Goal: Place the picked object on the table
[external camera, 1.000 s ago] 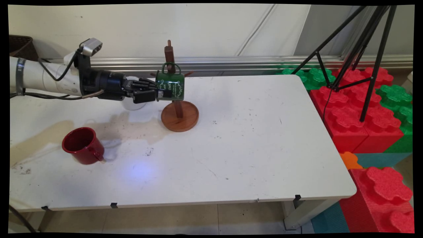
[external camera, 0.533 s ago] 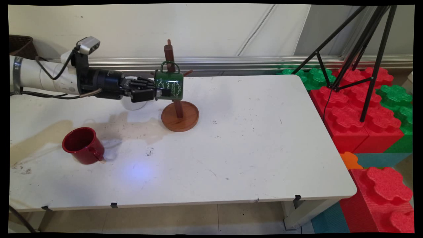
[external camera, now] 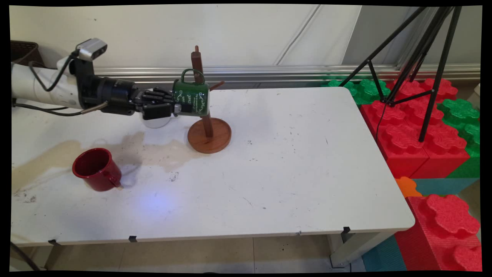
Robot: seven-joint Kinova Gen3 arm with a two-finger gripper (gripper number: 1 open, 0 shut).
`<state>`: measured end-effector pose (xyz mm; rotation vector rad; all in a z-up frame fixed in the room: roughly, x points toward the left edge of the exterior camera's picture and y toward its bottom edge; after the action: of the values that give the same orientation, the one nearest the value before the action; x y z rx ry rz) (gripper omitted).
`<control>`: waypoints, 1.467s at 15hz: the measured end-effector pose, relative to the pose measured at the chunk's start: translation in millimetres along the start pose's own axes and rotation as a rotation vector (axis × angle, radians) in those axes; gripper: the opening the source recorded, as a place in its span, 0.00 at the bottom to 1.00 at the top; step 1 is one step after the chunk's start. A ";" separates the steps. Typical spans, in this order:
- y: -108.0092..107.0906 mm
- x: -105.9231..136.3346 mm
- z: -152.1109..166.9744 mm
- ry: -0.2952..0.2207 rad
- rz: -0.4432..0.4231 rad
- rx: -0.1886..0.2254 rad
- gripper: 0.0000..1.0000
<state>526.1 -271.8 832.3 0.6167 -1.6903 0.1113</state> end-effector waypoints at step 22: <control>24.7 5.9 -71.4 -0.123 0.134 -0.038 0.00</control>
<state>577.7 -223.9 860.4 0.4902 -1.8486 0.1386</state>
